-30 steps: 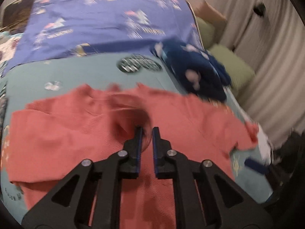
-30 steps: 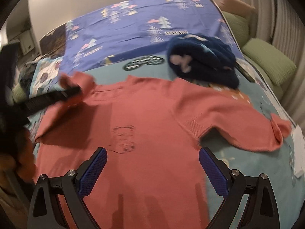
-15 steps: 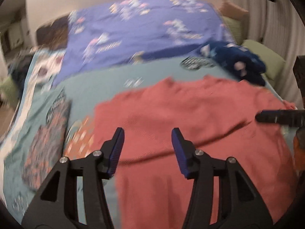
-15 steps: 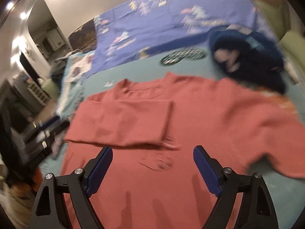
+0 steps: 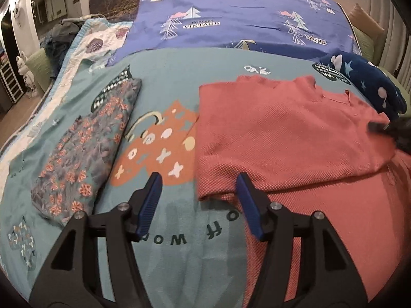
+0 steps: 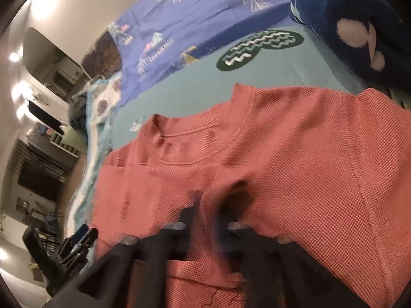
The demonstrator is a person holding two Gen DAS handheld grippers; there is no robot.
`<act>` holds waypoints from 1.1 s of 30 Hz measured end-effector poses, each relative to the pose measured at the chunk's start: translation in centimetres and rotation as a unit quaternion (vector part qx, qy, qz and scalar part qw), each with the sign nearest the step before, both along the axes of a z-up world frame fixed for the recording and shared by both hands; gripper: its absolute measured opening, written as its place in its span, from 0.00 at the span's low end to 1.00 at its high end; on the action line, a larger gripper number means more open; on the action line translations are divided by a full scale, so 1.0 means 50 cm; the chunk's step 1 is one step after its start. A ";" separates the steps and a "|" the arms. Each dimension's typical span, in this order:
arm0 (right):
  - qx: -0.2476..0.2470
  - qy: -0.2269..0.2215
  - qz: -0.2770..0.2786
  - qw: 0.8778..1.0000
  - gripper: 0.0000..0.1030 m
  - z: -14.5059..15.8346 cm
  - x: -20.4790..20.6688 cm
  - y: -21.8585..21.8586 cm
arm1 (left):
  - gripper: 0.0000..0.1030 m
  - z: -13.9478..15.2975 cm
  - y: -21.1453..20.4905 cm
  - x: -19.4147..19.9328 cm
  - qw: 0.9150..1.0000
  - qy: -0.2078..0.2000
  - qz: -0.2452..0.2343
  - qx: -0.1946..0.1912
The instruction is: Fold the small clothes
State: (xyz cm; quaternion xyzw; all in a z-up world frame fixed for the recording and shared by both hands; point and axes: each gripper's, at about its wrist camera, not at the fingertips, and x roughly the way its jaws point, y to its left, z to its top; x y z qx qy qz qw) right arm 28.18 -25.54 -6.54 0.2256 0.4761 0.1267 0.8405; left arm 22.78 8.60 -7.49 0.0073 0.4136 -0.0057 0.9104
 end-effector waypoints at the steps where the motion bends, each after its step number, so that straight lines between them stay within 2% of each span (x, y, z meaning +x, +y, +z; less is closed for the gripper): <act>1: 0.011 -0.023 -0.008 1.000 0.02 0.026 -0.012 -0.013 | 0.59 0.006 -0.003 -0.003 1.000 -0.004 -0.001 0.001; 4: 0.014 -0.076 -0.030 0.997 0.02 0.104 -0.052 -0.059 | 0.60 0.021 -0.003 -0.012 1.000 -0.012 -0.013 -0.016; 7: -0.034 -0.103 -0.052 0.993 0.03 0.144 -0.083 -0.108 | 0.66 0.037 -0.008 -0.029 0.999 -0.027 -0.022 -0.038; 9: -0.052 -0.084 -0.043 0.994 0.04 0.126 -0.083 -0.128 | 0.66 0.035 -0.019 -0.027 0.999 -0.026 -0.026 -0.030; 11: -0.064 -0.039 -0.033 0.997 0.06 0.076 -0.073 -0.137 | 0.66 0.025 -0.027 -0.019 1.000 -0.015 -0.020 -0.019; 14: -0.122 0.009 -0.040 0.992 0.11 0.023 -0.076 -0.146 | 0.66 0.016 -0.028 -0.014 1.000 -0.008 -0.011 -0.021; 16: -0.121 -0.009 -0.055 0.991 0.13 0.032 -0.097 -0.162 | 0.66 0.017 -0.028 -0.015 1.000 -0.006 -0.004 -0.013; 17: -0.127 -0.020 -0.068 0.989 0.17 0.045 -0.111 -0.171 | 0.66 0.020 -0.028 -0.016 1.000 -0.008 -0.001 -0.009; 20: -0.160 -0.068 -0.085 0.981 0.23 0.095 -0.155 -0.181 | 0.66 0.044 -0.031 -0.024 0.999 -0.029 -0.002 -0.024; 22: -0.148 -0.087 -0.065 0.983 0.23 0.115 -0.172 -0.177 | 0.66 0.062 -0.047 -0.022 0.998 -0.043 -0.015 -0.048; 25: -0.091 -0.085 -0.012 0.992 0.23 0.101 -0.172 -0.145 | 0.61 0.067 -0.099 -0.005 0.996 -0.047 -0.048 -0.055; 27: -0.083 -0.060 0.007 0.995 0.23 0.072 -0.155 -0.117 | 0.56 0.047 -0.136 0.017 0.997 -0.029 -0.067 -0.031; 29: -0.119 -0.013 -0.002 0.993 0.21 0.026 -0.139 -0.107 | 0.54 -0.001 -0.163 0.047 0.998 0.006 -0.057 0.033; 30: -0.136 0.002 -0.011 0.991 0.10 0.006 -0.136 -0.111 | 0.55 -0.022 -0.164 0.057 0.997 0.019 -0.056 0.044; 32: -0.103 -0.012 -0.018 0.994 0.08 0.010 -0.158 -0.139 | 0.55 -0.007 -0.151 0.052 0.998 0.011 -0.050 0.026; 33: -0.082 -0.013 -0.022 0.996 0.12 0.019 -0.172 -0.157 | 0.55 0.003 -0.148 0.047 0.999 0.007 -0.045 0.029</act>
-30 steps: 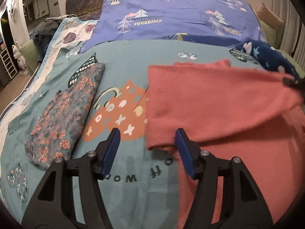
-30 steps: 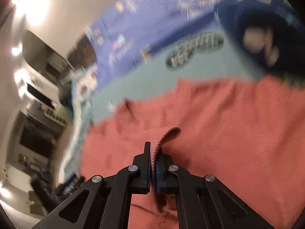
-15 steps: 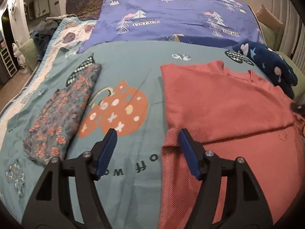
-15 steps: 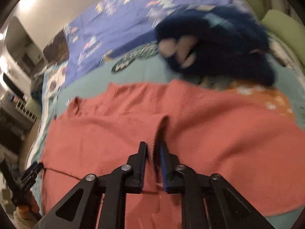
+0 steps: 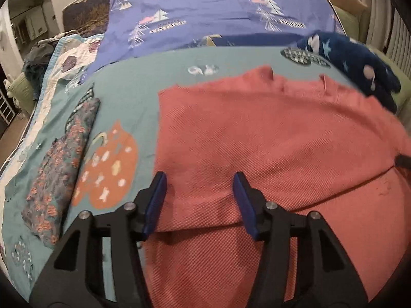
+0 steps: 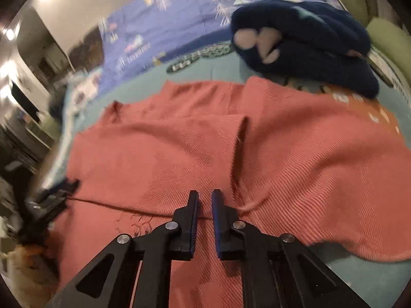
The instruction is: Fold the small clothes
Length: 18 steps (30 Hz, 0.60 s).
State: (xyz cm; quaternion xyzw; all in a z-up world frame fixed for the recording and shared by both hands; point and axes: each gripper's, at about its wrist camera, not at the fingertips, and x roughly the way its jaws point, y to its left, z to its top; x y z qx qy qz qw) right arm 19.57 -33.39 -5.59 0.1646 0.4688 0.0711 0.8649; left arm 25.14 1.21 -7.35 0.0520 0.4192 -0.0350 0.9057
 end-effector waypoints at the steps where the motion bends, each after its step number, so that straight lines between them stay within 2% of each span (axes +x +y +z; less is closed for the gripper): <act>1: 0.008 -0.008 -0.011 1.000 0.12 0.015 -0.022 -0.023 | 0.55 0.009 0.002 -0.008 1.000 -0.009 0.001 0.003; 4: -0.008 -0.047 -0.067 0.997 0.16 0.055 -0.085 -0.109 | 0.55 0.036 -0.010 -0.031 1.000 -0.028 -0.014 -0.001; 6: -0.026 -0.050 -0.132 0.990 0.18 0.071 -0.117 -0.175 | 0.55 0.049 -0.027 -0.042 0.999 -0.035 -0.025 -0.007; 8: -0.076 -0.040 -0.211 0.974 0.19 0.077 -0.145 -0.242 | 0.55 0.054 -0.054 -0.051 0.998 -0.040 -0.039 -0.007; 10: -0.126 -0.011 -0.273 0.954 0.20 0.074 -0.158 -0.295 | 0.55 0.056 -0.083 -0.058 0.998 -0.041 -0.054 -0.001; 12: -0.157 0.009 -0.302 0.940 0.28 0.063 -0.156 -0.329 | 0.55 0.059 -0.113 -0.062 0.997 -0.041 -0.068 0.002; 13: -0.163 0.015 -0.306 0.938 0.31 0.056 -0.149 -0.331 | 0.55 0.060 -0.123 -0.064 0.997 -0.041 -0.072 0.001; 15: -0.166 0.029 -0.302 0.938 0.44 0.043 -0.139 -0.343 | 0.55 0.065 -0.146 -0.066 0.996 -0.039 -0.082 -0.001; 18: -0.182 0.050 -0.299 0.935 0.46 0.017 -0.123 -0.364 | 0.55 0.070 -0.175 -0.067 0.995 -0.038 -0.096 0.004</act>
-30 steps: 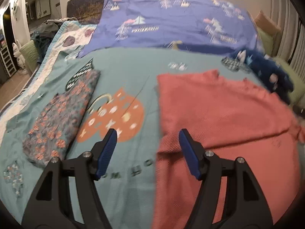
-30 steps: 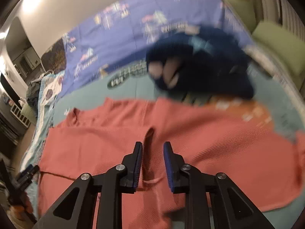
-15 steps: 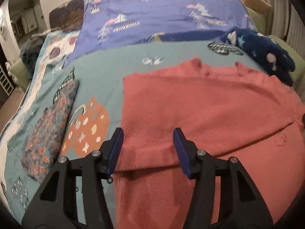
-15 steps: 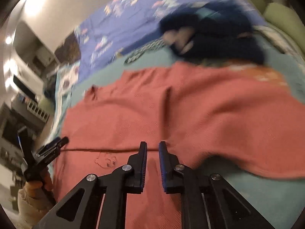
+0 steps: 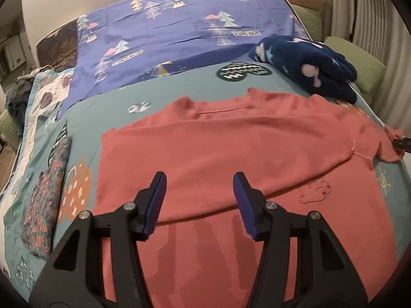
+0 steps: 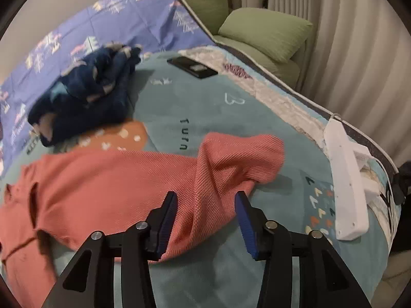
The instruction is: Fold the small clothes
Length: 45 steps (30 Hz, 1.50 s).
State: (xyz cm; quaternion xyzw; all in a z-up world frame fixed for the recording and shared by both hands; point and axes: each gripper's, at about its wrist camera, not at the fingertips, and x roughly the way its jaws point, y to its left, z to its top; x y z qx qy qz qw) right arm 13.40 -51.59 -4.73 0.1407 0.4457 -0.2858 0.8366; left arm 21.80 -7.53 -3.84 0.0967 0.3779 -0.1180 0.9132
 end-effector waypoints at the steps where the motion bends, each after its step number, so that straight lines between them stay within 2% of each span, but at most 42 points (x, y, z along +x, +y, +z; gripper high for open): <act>1: -0.004 0.011 -0.006 1.000 0.46 -0.012 0.004 -0.008 | 0.55 0.001 -0.009 0.000 1.000 0.001 -0.004 0.003; 3: 0.000 0.016 -0.022 1.000 0.45 -0.026 -0.001 -0.025 | 0.55 0.005 -0.023 -0.002 1.000 -0.001 -0.011 0.005; 4: 0.014 0.003 -0.034 0.999 0.41 -0.027 -0.010 -0.037 | 0.55 0.007 -0.026 -0.003 1.000 -0.002 -0.013 0.006; 6: 0.051 -0.024 -0.054 0.997 0.07 -0.023 -0.030 -0.063 | 0.55 0.011 -0.028 -0.004 1.000 -0.005 -0.016 0.003; 9: 0.113 -0.102 -0.065 0.986 0.05 0.006 -0.063 -0.084 | 0.55 0.010 -0.023 -0.002 1.000 0.002 -0.015 -0.010; 12: 0.156 -0.182 -0.040 0.970 0.05 0.045 -0.069 -0.074 | 0.55 0.009 -0.016 0.001 0.999 0.014 -0.013 -0.032; 14: 0.197 -0.248 0.003 0.948 0.05 0.092 -0.063 -0.041 | 0.55 0.009 -0.011 0.002 0.999 0.021 -0.013 -0.046; 17: 0.211 -0.309 0.089 0.923 0.05 0.168 -0.025 0.047 | 0.55 0.007 0.000 0.000 0.998 0.024 -0.007 -0.056; 19: 0.211 -0.326 0.175 0.905 0.05 0.218 0.017 0.145 | 0.55 0.006 0.011 -0.002 0.998 0.025 -0.004 -0.062; 22: 0.211 -0.300 0.262 0.892 0.05 0.236 0.064 0.265 | 0.55 0.004 0.038 -0.007 0.997 0.027 0.008 -0.070; 24: 0.183 -0.259 0.290 0.903 0.06 0.226 0.084 0.327 | 0.55 0.001 0.058 -0.010 0.997 0.029 0.014 -0.072; 26: 0.089 -0.197 0.275 0.937 0.12 0.202 0.091 0.363 | 0.55 -0.001 0.075 -0.015 0.997 0.028 0.016 -0.074; 27: 0.017 -0.164 0.243 0.956 0.19 0.184 0.088 0.361 | 0.55 -0.002 0.082 -0.015 0.997 0.027 0.017 -0.076; 28: -0.032 -0.145 0.213 0.966 0.24 0.171 0.085 0.348 | 0.55 -0.002 0.087 -0.015 0.996 0.026 0.017 -0.079; 29: -0.094 -0.123 0.167 0.974 0.38 0.154 0.079 0.321 | 0.55 -0.004 0.090 -0.014 0.996 0.028 0.017 -0.086; 30: -0.128 -0.110 0.138 0.976 0.53 0.143 0.075 0.299 | 0.55 -0.004 0.090 -0.011 0.995 0.030 0.015 -0.091; 31: -0.173 -0.084 0.093 0.977 0.58 0.124 0.067 0.254 | 0.55 -0.005 0.087 -0.008 0.994 0.034 0.012 -0.100; 32: -0.182 -0.064 0.074 0.978 0.63 0.109 0.065 0.218 | 0.55 -0.006 0.082 -0.006 0.994 0.037 0.008 -0.107; 33: -0.173 -0.046 0.065 0.982 0.63 0.093 0.063 0.187 | 0.55 -0.005 0.071 -0.002 0.993 0.041 0.000 -0.114; 35: -0.114 -0.014 0.042 0.992 0.63 0.054 0.055 0.111 | 0.55 -0.001 0.035 0.002 0.991 0.045 -0.022 -0.123; 37: -0.061 0.000 0.027 0.998 0.63 0.023 0.048 0.063 | 0.55 0.005 -0.006 0.004 0.990 0.048 -0.048 -0.126; 39: -0.033 0.004 0.022 0.999 0.61 0.001 0.035 0.039 | 0.55 0.012 -0.049 0.005 0.989 0.050 -0.072 -0.122; 40: -0.018 -0.001 0.019 1.000 0.55 -0.005 0.031 0.027 | 0.55 0.016 -0.070 0.005 0.988 0.051 -0.085 -0.120; 42: 0.020 -0.022 0.006 1.000 0.04 -0.009 0.018 0.004 | 0.56 0.025 -0.117 0.006 0.985 0.055 -0.111 -0.116; 45: 0.088 -0.098 -0.019 0.991 0.03 0.011 -0.002 -0.028 | 0.57 0.033 -0.169 0.011 0.981 0.062 -0.141 -0.121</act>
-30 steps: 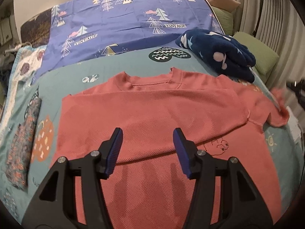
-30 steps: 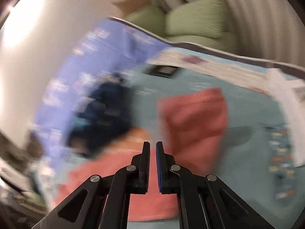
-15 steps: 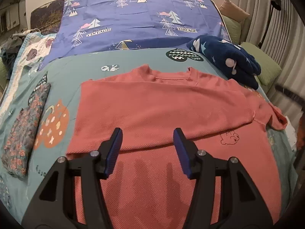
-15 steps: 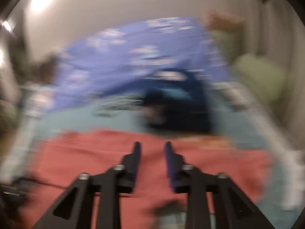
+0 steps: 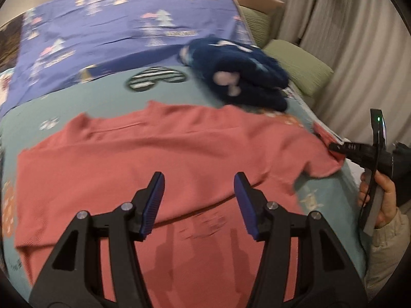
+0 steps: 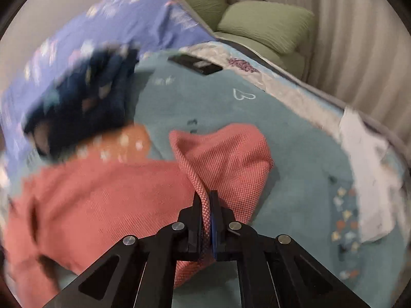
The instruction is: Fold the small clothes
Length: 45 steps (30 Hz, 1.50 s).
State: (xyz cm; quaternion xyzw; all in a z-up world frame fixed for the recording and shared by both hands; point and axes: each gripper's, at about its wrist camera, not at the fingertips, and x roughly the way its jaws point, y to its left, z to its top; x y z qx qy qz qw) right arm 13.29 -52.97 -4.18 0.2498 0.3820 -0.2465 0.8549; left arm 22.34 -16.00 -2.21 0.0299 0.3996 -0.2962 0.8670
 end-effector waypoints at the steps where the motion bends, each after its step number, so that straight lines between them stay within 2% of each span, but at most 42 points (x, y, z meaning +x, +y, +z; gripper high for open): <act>1: 0.017 -0.030 0.004 0.999 0.03 0.011 -0.005 0.001 | 0.58 0.000 -0.017 0.005 1.000 0.008 -0.010 -0.006; 3: 0.041 -0.082 0.032 0.995 0.03 0.029 -0.005 0.016 | 0.59 0.000 -0.039 0.015 0.999 0.024 -0.017 -0.017; 5: 0.056 -0.137 0.087 0.985 0.03 0.055 -0.013 0.051 | 0.59 -0.001 -0.060 0.025 0.998 0.044 -0.028 -0.035; 7: 0.046 -0.169 0.147 0.974 0.03 0.086 -0.018 0.108 | 0.62 -0.001 -0.077 0.031 0.996 0.066 -0.040 -0.055; 9: 0.026 -0.180 0.205 0.962 0.03 0.106 -0.025 0.170 | 0.76 0.004 -0.088 0.035 0.992 0.085 -0.051 -0.080; 12: 0.005 -0.166 0.283 0.945 0.03 0.105 -0.016 0.253 | 0.78 0.012 -0.102 0.034 0.985 0.105 -0.075 -0.112; 15: -0.024 -0.136 0.332 0.933 0.03 0.081 -0.003 0.313 | 0.79 -0.006 -0.118 0.037 0.981 0.136 -0.085 -0.110; 18: -0.025 -0.114 0.351 0.929 0.03 0.049 -0.006 0.344 | 0.79 -0.039 -0.121 0.048 0.980 0.163 -0.061 -0.097; 21: -0.030 -0.089 0.368 0.925 0.04 0.022 -0.014 0.362 | 0.79 -0.068 -0.105 0.059 0.966 0.220 -0.045 -0.127; 23: -0.033 -0.073 0.384 0.920 0.05 0.005 -0.011 0.372 | 0.79 -0.075 -0.101 0.059 0.963 0.231 -0.036 -0.134; 25: -0.031 -0.060 0.392 0.917 0.05 -0.010 -0.017 0.372 | 0.76 -0.071 -0.106 0.060 0.965 0.224 -0.031 -0.130; 26: -0.031 -0.059 0.392 0.918 0.06 -0.011 -0.021 0.371 | 0.63 -0.067 -0.113 0.059 0.967 0.218 -0.028 -0.127; 27: -0.028 -0.059 0.390 0.918 0.07 -0.010 -0.021 0.366 | 0.43 -0.066 -0.120 0.060 0.968 0.218 -0.030 -0.122; 28: -0.024 -0.061 0.387 0.920 0.07 -0.010 -0.026 0.363 | 0.32 -0.067 -0.129 0.063 0.968 0.220 -0.035 -0.115; 29: -0.020 -0.063 0.382 0.922 0.08 -0.008 -0.034 0.360 | 0.11 -0.069 -0.139 0.066 0.969 0.222 -0.038 -0.106; 30: -0.018 -0.065 0.377 0.924 0.09 -0.004 -0.039 0.357 | 0.04 -0.067 -0.147 0.064 0.971 0.215 -0.036 -0.094; 32: -0.020 -0.070 0.365 0.928 0.12 0.004 -0.051 0.347 | 0.04 -0.051 -0.155 0.057 0.977 0.190 -0.031 -0.088; 35: -0.030 -0.082 0.344 0.935 0.16 0.025 -0.076 0.329 | 0.04 0.019 -0.145 0.042 0.985 0.133 -0.033 -0.106; 37: -0.042 -0.092 0.324 0.941 0.25 0.045 -0.089 0.313 | 0.04 0.089 -0.117 0.039 0.990 0.073 -0.021 -0.119; 38: -0.043 -0.096 0.318 0.942 0.34 0.051 -0.091 0.307 | 0.04 0.124 -0.096 0.039 0.991 0.042 -0.012 -0.124; 39: -0.044 -0.100 0.308 0.945 0.45 0.061 -0.092 0.299 | 0.04 0.148 -0.079 0.041 0.992 0.021 -0.004 -0.126; 41: -0.038 -0.105 0.299 0.948 0.54 0.073 -0.093 0.294 | 0.04 0.192 -0.025 0.040 0.991 -0.026 0.019 -0.127; 43: -0.030 -0.105 0.304 0.946 0.58 0.078 -0.081 0.302 | 0.04 0.220 0.036 0.044 0.990 -0.057 0.039 -0.123; 45: -0.044 -0.088 0.309 0.946 0.61 0.073 -0.063 0.322 | 0.04 0.220 0.087 0.053 0.989 -0.053 0.057 -0.125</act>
